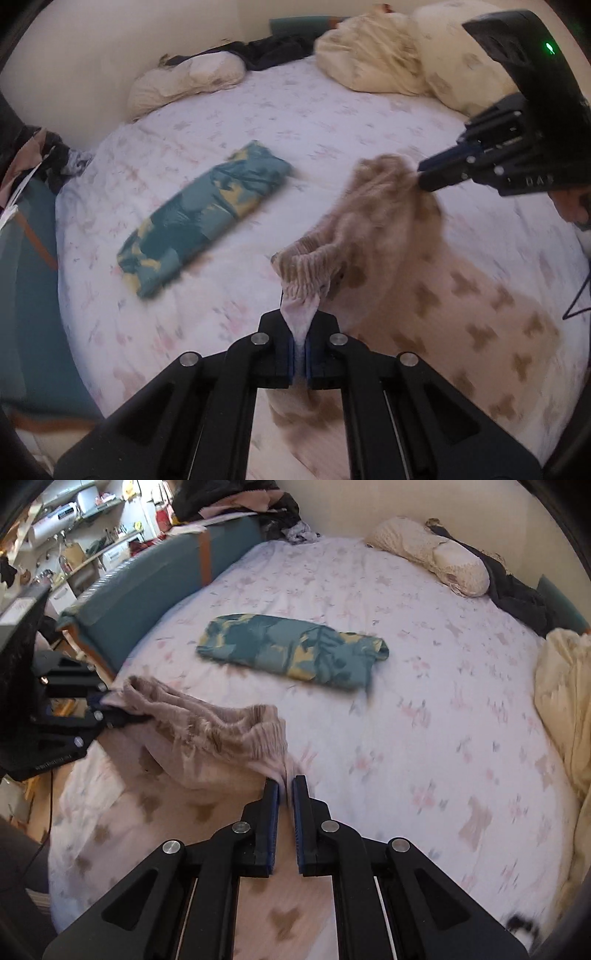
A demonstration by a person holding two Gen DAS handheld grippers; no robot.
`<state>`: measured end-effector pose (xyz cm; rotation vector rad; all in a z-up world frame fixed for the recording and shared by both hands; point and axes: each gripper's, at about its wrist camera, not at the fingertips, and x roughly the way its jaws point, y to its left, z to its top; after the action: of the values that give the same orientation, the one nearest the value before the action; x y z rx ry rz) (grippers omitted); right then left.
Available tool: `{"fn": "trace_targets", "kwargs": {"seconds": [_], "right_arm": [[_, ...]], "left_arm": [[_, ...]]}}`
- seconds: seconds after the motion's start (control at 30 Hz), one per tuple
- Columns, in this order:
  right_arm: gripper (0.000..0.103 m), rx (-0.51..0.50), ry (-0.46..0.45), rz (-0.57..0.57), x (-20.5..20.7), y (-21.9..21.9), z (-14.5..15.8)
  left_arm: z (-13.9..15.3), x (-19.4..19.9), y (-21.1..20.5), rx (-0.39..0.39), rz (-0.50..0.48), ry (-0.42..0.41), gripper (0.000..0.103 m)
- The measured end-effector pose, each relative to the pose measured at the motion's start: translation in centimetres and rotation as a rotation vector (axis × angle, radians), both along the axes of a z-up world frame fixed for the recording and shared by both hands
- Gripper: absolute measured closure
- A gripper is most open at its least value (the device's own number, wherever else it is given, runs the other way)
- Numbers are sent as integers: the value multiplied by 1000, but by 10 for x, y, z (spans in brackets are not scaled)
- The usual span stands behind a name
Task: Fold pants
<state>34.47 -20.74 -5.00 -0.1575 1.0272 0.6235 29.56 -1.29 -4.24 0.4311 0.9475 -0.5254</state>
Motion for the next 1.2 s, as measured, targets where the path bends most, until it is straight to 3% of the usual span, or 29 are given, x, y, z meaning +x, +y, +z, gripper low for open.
{"fn": "trace_targets", "kwargs": {"seconds": [0.17,0.33,0.4,0.47,0.6,0.67,0.7,0.77,0.8,0.87,0.93,1.0,1.1,1.17,1.2], "right_arm": [[103,40,18,-21,-72,-17,4],[103,60,98,-69,-126,-32,-18],[103,90,138,-102,-138,-40,-24],[98,86,155,-119,-146,-44,-26],[97,51,188,-104,-161,-44,-34],[97,51,207,-107,-164,-44,-38],[96,49,226,-120,-164,-44,-42],[94,55,266,-130,-164,-42,-49],[91,55,288,-140,-165,-39,-53],[82,78,329,-156,-169,-33,-57],[49,129,373,-178,-176,-23,-60],[36,159,409,-208,-178,-10,-62],[36,149,503,-318,-179,8,-76],[36,131,538,-339,-180,25,-86],[36,62,525,-339,-181,40,-93]], "left_arm": [[8,-73,1,-22,-30,28,101],[-25,-136,-21,92,-101,34,101],[-38,-174,-40,145,-176,-15,101],[-52,-222,-61,211,-330,-73,101],[-66,-283,-74,155,-540,58,97],[-73,-289,-72,164,-555,125,92],[-77,-284,-70,164,-525,197,83],[-77,-268,-62,150,-430,270,49],[-72,-261,-54,128,-370,276,46],[-53,-240,-33,9,-251,336,42],[-38,-222,-12,-68,-94,366,40],[-21,-205,15,-86,164,334,40],[-8,-205,60,-128,553,275,37],[-9,-218,85,-267,715,268,31],[-14,-224,91,-289,778,276,31]]}}
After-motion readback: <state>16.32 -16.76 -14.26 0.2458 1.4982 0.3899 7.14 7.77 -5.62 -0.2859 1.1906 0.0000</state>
